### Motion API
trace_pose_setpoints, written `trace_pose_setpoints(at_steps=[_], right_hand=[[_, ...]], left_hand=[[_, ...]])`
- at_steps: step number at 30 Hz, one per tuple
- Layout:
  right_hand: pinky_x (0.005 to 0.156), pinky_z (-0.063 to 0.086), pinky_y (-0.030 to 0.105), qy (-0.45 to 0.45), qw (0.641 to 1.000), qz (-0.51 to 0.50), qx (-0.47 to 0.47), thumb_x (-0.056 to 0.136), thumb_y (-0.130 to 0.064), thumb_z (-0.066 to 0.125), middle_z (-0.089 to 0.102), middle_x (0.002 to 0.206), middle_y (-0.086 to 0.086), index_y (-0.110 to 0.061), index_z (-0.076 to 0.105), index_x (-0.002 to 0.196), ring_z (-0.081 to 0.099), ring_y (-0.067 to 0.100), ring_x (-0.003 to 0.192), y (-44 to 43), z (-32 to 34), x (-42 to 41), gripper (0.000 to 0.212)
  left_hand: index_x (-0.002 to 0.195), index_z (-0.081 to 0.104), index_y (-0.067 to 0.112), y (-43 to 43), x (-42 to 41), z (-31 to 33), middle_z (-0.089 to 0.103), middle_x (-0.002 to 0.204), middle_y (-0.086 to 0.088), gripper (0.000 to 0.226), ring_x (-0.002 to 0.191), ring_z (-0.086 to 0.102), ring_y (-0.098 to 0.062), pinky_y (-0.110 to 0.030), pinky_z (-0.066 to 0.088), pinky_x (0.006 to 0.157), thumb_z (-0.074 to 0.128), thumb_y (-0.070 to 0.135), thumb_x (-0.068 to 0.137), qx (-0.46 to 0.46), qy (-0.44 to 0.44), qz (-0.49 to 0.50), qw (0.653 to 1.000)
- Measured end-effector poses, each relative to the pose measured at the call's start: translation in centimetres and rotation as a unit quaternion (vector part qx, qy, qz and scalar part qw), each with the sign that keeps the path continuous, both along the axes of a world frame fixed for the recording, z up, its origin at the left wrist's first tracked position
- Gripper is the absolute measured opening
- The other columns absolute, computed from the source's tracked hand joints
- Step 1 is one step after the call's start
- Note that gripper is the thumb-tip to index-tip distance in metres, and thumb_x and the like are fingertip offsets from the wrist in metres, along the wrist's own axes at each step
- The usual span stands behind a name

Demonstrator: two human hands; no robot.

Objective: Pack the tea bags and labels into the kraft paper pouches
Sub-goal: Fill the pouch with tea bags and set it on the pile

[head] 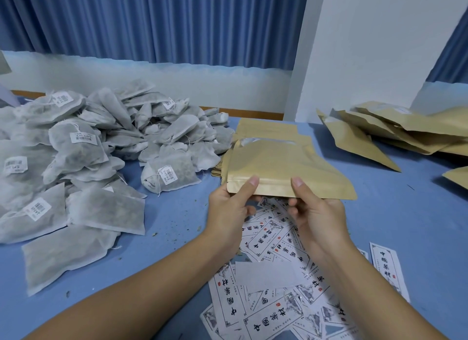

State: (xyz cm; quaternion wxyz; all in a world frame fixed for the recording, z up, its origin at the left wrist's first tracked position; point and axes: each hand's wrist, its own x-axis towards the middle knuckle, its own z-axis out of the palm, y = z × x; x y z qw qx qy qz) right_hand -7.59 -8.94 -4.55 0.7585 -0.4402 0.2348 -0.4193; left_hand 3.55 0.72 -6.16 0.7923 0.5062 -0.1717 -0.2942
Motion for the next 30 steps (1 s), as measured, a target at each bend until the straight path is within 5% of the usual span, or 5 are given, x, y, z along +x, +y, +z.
trace_pose_setpoints(at_steps=[6, 12, 18, 24, 30], right_hand=[[0.053, 0.048, 0.02, 0.009, 1.0, -0.011, 0.013, 0.087, -0.008, 0.075, 0.059, 0.066, -0.001, -0.011, 0.067, 0.084, 0.049, 0.011, 0.053, -0.2, 0.0, 0.1, 0.009], [0.051, 0.044, 0.023, 0.003, 1.0, 0.017, 0.005, 0.089, -0.01, 0.073, 0.064, 0.081, 0.006, -0.005, 0.066, 0.105, 0.052, 0.013, 0.06, 0.8, -0.4, 0.5, 0.018], [0.05, 0.044, 0.023, 0.011, 1.0, 0.022, -0.002, 0.089, -0.01, 0.073, 0.062, 0.079, 0.008, -0.003, 0.066, 0.102, 0.049, 0.015, 0.059, 1.4, -0.4, 0.8, 0.016], [0.054, 0.047, 0.03, 0.027, 0.997, 0.069, -0.011, 0.09, -0.012, 0.071, 0.051, 0.062, 0.013, 0.008, 0.063, 0.09, 0.055, 0.029, 0.057, 1.7, -0.5, 0.7, 0.021], [0.058, 0.046, 0.031, 0.063, 0.995, 0.073, 0.002, 0.09, -0.014, 0.07, 0.061, 0.065, 0.016, 0.002, 0.066, 0.083, 0.056, 0.025, 0.054, 0.8, 0.0, 0.3, 0.018]], left_hand=[[0.086, 0.07, 0.017, -0.1, -0.1, 0.1, 0.067, 0.078, -0.006, 0.009, 0.068, 0.053, -0.017, -0.03, 0.039, 0.062, 0.075, 0.024, 0.087, 0.011, 0.004, 0.001, 1.0], [0.087, 0.072, 0.015, -0.1, -0.6, 0.0, 0.066, 0.077, -0.01, 0.014, 0.065, 0.051, -0.021, -0.032, 0.036, 0.059, 0.075, 0.029, 0.087, 0.016, -0.007, -0.009, 1.0], [0.085, 0.071, 0.013, 0.0, -1.5, 0.6, 0.068, 0.073, -0.009, 0.038, 0.063, 0.056, -0.018, -0.03, 0.031, 0.05, 0.056, 0.045, 0.098, 0.006, -0.013, -0.004, 1.0], [0.07, 0.064, 0.005, 0.2, -2.1, 0.7, 0.059, 0.058, -0.011, 0.046, 0.042, 0.047, -0.012, -0.016, 0.033, 0.039, 0.051, 0.033, 0.103, 0.021, -0.058, -0.011, 0.998], [0.064, 0.069, 0.017, 0.2, -2.1, 0.9, 0.06, 0.058, -0.009, 0.036, 0.047, 0.051, -0.016, -0.024, 0.037, 0.046, 0.061, 0.024, 0.098, 0.046, -0.086, -0.009, 0.995]])
